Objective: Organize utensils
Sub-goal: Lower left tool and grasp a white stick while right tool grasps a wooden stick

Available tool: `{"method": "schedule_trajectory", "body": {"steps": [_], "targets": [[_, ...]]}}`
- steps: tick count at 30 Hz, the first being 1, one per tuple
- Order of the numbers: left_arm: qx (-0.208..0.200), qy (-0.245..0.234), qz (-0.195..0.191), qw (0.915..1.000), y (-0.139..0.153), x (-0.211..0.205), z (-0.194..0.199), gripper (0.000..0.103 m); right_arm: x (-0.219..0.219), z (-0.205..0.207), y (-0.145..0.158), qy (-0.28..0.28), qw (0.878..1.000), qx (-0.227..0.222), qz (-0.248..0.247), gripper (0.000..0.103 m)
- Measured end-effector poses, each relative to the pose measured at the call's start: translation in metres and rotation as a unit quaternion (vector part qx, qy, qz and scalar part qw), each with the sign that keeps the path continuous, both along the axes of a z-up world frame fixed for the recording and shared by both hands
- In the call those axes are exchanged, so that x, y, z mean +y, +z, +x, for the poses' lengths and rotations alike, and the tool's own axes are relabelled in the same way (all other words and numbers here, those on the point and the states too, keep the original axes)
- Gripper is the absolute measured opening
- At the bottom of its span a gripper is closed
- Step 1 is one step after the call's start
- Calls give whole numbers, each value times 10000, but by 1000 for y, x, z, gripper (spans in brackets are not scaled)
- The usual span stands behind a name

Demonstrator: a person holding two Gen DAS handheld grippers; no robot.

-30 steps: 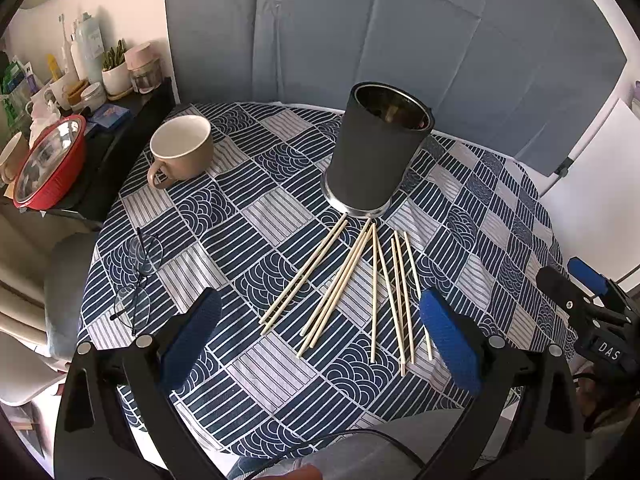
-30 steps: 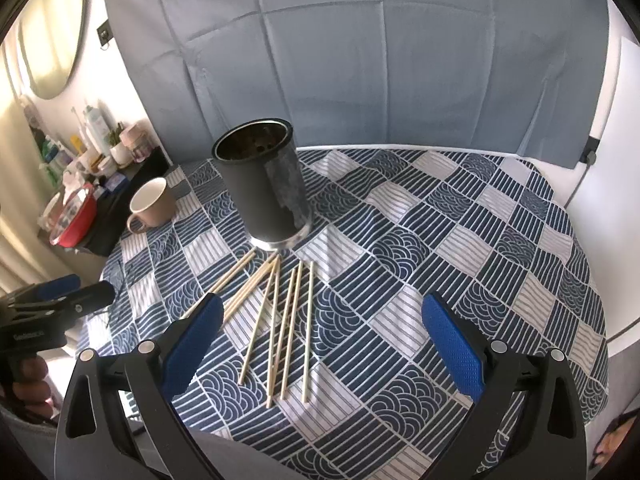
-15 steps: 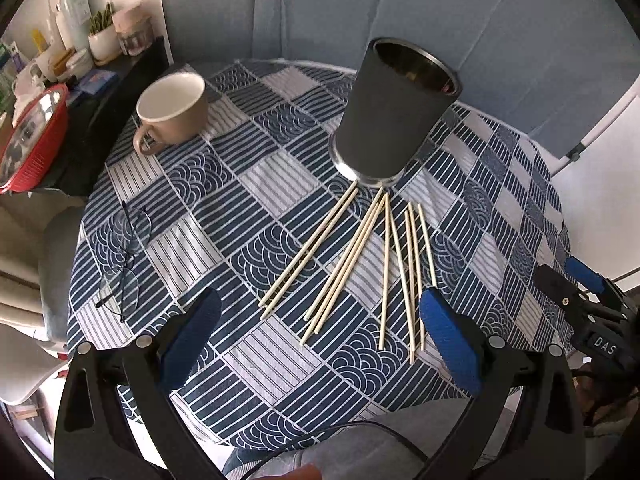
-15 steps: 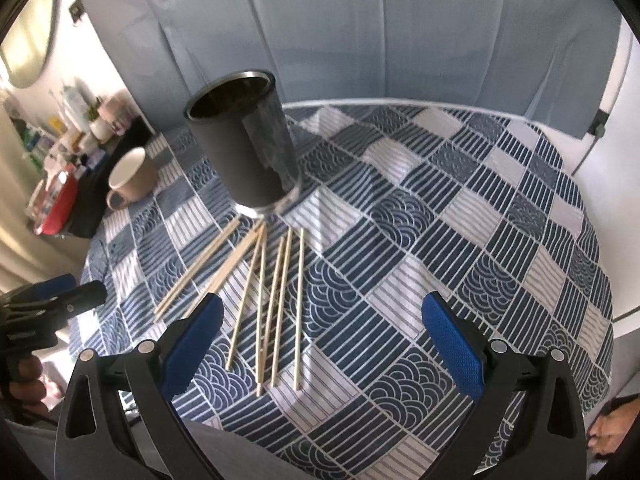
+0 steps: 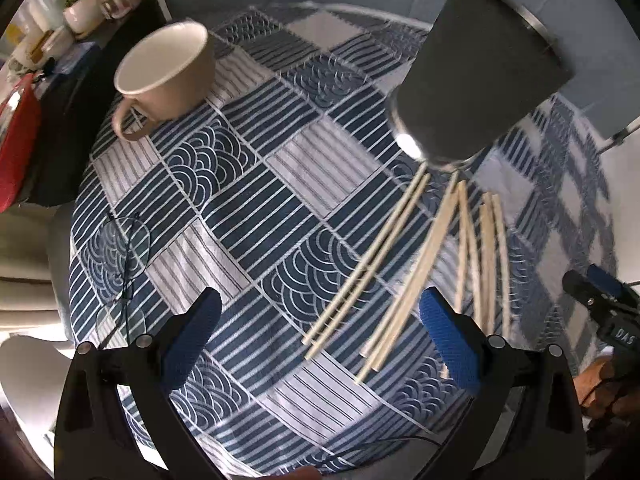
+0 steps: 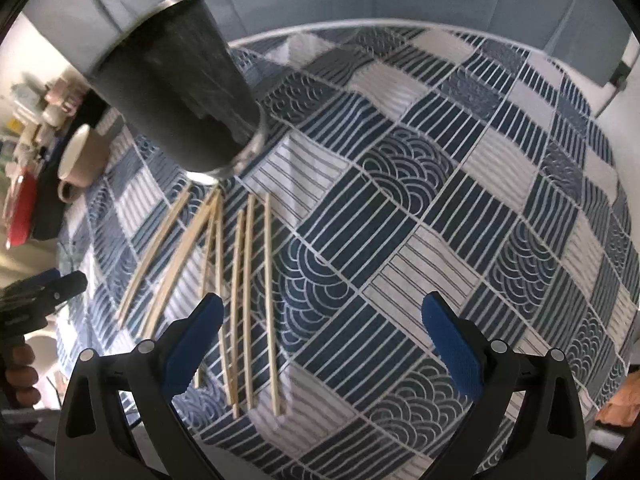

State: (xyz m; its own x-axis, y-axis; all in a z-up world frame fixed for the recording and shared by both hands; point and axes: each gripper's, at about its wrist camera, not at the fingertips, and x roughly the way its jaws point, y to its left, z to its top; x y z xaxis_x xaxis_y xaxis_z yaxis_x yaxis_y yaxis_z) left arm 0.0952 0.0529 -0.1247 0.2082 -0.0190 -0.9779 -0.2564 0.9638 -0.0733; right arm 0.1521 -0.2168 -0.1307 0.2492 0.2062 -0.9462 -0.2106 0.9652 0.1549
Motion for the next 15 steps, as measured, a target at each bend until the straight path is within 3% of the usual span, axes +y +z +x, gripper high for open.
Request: {"method": "schedule_trajectory", "body": {"steps": [6,11,15], "targets": [[522,-11,-64,9986,-40,6,14,97,6,17,-29,32,9998,188,-80,95],[698,-116,106,9974,-53,9,21,97,15,23,-52,127,9987,440,-244,95],[734,-145,37,9972,-58,15,24,97,25,26,-58,295,9974,361,-543,95]]}}
